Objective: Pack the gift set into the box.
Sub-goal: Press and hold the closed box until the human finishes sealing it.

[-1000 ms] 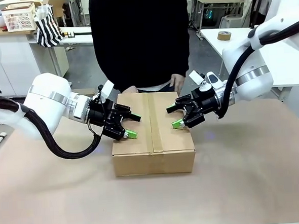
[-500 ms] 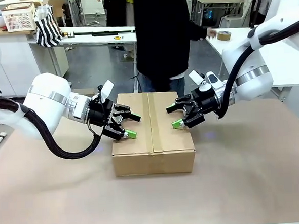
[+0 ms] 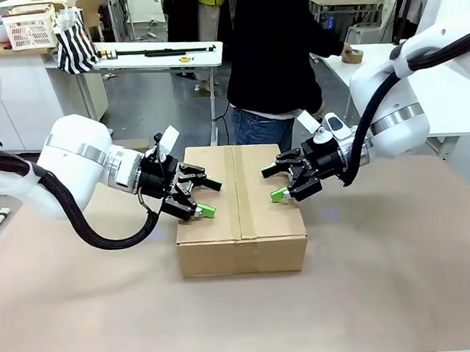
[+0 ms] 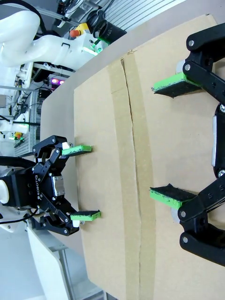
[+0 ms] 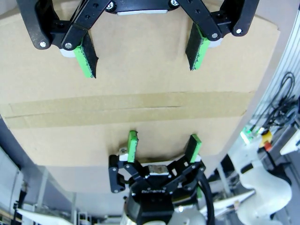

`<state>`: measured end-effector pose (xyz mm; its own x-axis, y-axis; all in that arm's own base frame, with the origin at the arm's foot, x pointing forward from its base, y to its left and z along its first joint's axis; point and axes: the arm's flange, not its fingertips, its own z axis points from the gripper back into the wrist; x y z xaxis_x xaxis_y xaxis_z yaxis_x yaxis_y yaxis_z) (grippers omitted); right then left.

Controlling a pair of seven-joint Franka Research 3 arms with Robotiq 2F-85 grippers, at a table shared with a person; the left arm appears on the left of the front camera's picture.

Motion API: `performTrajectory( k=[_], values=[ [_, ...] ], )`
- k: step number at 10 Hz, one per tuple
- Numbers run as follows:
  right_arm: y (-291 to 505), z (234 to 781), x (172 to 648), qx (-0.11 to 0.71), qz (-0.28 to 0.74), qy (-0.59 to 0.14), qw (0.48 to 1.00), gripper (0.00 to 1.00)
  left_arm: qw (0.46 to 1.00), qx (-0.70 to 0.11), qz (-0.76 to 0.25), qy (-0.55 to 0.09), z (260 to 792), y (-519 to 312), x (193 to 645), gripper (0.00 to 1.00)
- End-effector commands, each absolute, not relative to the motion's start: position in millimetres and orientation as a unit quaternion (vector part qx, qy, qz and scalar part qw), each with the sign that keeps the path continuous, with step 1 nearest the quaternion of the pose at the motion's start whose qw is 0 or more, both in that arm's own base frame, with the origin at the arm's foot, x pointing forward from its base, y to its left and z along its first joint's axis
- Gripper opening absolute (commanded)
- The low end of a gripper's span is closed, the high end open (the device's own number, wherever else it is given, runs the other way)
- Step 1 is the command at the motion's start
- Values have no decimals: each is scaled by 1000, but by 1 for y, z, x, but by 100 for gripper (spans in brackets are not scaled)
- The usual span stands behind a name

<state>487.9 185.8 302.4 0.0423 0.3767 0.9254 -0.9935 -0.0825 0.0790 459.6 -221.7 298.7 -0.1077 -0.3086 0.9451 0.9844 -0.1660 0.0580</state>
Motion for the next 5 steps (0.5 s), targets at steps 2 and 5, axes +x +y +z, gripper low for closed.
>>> performTrajectory(
  k=[2,5],
  values=[
    [185,299,487,434,593,-353,579,100,512,-429,-634,-389,295,-221,458,100],
    [185,299,487,434,593,-353,579,100,512,-429,-634,-389,295,-221,458,100]
  ],
)
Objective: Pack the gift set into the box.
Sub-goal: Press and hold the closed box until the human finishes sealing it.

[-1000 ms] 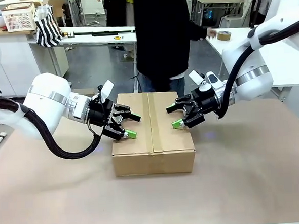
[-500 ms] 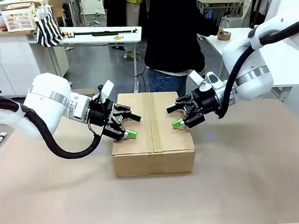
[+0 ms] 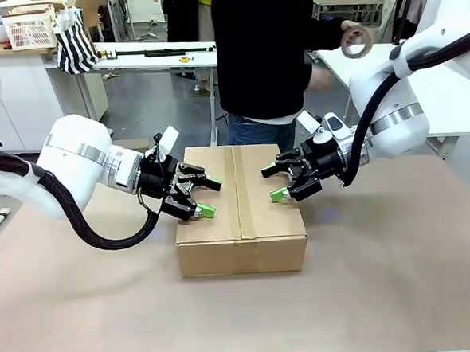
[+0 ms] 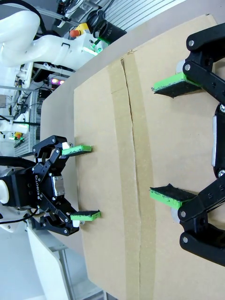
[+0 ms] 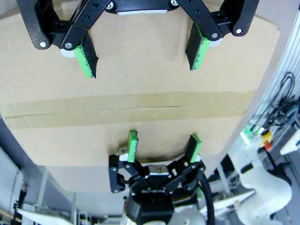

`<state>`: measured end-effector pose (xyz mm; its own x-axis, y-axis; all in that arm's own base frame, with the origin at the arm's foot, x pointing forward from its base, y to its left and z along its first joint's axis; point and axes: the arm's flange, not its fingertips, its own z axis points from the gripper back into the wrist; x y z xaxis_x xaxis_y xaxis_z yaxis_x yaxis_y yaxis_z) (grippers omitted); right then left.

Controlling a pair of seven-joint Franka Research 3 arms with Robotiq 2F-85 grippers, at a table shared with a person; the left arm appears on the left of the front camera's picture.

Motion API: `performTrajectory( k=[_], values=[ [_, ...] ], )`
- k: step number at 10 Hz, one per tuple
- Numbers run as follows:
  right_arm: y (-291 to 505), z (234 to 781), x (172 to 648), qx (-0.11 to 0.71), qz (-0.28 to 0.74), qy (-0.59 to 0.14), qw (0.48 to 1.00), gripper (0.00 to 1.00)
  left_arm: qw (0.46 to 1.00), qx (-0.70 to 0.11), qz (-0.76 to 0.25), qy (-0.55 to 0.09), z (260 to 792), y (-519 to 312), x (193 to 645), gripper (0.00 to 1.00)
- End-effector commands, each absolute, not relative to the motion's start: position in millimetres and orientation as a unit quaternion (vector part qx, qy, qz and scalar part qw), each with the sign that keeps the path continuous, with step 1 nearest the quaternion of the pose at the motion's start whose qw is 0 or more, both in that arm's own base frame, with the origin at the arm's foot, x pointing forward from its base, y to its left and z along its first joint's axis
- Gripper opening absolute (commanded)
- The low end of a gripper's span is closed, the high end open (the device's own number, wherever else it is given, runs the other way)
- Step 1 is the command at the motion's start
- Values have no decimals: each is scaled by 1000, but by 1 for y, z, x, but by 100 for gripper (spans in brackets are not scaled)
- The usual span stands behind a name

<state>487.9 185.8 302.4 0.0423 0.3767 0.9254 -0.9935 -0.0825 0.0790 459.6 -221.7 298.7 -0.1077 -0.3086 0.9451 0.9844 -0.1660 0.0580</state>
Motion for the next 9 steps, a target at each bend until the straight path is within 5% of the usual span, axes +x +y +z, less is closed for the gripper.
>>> performTrajectory(
  k=[1,9],
  values=[
    [185,299,487,434,593,-353,579,100,512,-429,-634,-389,295,-221,458,100],
    [185,299,487,434,593,-353,579,100,512,-429,-634,-389,295,-221,458,100]
  ],
)
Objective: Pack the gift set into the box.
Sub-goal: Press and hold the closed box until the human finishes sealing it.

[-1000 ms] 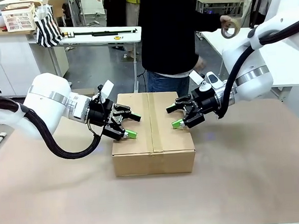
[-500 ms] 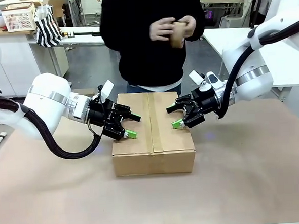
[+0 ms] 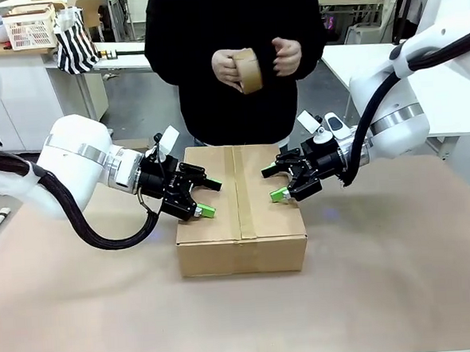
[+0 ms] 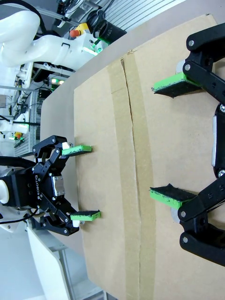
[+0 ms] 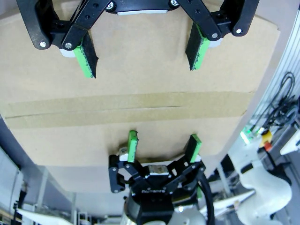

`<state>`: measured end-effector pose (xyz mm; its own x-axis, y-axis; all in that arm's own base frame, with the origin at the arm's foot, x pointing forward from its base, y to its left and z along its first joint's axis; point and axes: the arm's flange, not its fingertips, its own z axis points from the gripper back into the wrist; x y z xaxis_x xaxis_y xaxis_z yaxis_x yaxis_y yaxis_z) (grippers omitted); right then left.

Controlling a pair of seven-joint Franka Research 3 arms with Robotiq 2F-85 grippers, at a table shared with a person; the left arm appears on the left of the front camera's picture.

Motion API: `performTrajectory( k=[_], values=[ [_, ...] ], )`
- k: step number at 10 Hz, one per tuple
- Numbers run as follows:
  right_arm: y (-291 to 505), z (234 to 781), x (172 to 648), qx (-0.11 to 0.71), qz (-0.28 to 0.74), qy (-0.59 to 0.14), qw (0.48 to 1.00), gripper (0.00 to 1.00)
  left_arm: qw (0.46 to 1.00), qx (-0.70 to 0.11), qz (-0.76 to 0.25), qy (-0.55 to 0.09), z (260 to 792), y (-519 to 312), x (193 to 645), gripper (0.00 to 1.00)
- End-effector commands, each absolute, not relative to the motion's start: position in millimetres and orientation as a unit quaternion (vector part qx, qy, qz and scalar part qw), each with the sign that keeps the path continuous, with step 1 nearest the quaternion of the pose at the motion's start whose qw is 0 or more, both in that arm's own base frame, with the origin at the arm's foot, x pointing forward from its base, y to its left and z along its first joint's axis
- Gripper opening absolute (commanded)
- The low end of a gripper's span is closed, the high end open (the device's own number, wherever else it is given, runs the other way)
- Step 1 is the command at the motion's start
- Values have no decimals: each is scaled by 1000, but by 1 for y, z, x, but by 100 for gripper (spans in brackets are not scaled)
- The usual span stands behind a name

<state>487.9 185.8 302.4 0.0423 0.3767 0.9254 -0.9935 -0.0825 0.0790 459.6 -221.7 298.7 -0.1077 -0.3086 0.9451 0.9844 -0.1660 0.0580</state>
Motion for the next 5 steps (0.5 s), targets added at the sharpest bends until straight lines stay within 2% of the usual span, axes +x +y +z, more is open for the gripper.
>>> performTrajectory(
  k=[1,5],
  values=[
    [185,299,487,434,593,-353,579,100,512,-429,-634,-389,295,-221,458,100],
    [185,299,487,434,593,-353,579,100,512,-429,-634,-389,295,-221,458,100]
  ],
)
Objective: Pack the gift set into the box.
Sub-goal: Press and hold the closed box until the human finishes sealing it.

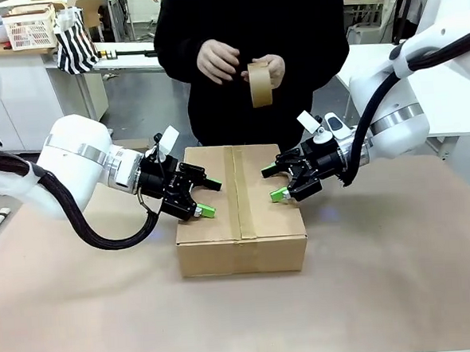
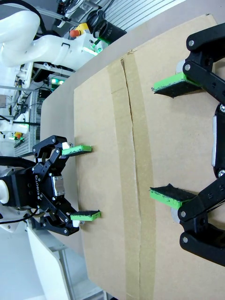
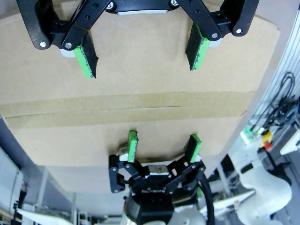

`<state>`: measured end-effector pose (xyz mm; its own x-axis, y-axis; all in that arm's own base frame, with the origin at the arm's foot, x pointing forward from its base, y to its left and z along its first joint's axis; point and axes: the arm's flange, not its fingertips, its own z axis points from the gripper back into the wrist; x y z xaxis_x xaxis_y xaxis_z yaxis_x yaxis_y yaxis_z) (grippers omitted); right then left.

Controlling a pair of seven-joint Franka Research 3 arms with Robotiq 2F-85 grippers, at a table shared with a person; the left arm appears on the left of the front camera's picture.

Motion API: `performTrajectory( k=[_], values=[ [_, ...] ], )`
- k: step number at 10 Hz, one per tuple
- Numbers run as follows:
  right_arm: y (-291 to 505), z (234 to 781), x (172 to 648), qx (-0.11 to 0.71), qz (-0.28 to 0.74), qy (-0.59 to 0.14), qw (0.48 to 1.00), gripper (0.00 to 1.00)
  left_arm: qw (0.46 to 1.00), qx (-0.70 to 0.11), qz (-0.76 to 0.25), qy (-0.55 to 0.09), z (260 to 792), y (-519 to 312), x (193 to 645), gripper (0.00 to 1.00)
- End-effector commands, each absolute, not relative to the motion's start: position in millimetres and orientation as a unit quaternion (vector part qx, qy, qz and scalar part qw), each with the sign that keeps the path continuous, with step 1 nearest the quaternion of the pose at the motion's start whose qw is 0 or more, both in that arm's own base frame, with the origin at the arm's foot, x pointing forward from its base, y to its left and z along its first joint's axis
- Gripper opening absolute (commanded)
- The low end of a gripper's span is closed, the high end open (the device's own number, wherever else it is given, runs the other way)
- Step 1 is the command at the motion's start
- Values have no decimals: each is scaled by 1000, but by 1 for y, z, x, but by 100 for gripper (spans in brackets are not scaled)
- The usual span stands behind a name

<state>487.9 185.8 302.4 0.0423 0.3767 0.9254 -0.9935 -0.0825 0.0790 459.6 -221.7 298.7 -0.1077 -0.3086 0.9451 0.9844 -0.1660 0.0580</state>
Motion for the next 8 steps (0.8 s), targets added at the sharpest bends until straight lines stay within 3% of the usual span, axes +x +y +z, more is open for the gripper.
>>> performTrajectory(
  k=[1,8],
  values=[
    [185,299,487,434,593,-353,579,100,512,-429,-634,-389,295,-221,458,100],
    [185,299,487,434,593,-353,579,100,512,-429,-634,-389,295,-221,458,100]
  ],
)
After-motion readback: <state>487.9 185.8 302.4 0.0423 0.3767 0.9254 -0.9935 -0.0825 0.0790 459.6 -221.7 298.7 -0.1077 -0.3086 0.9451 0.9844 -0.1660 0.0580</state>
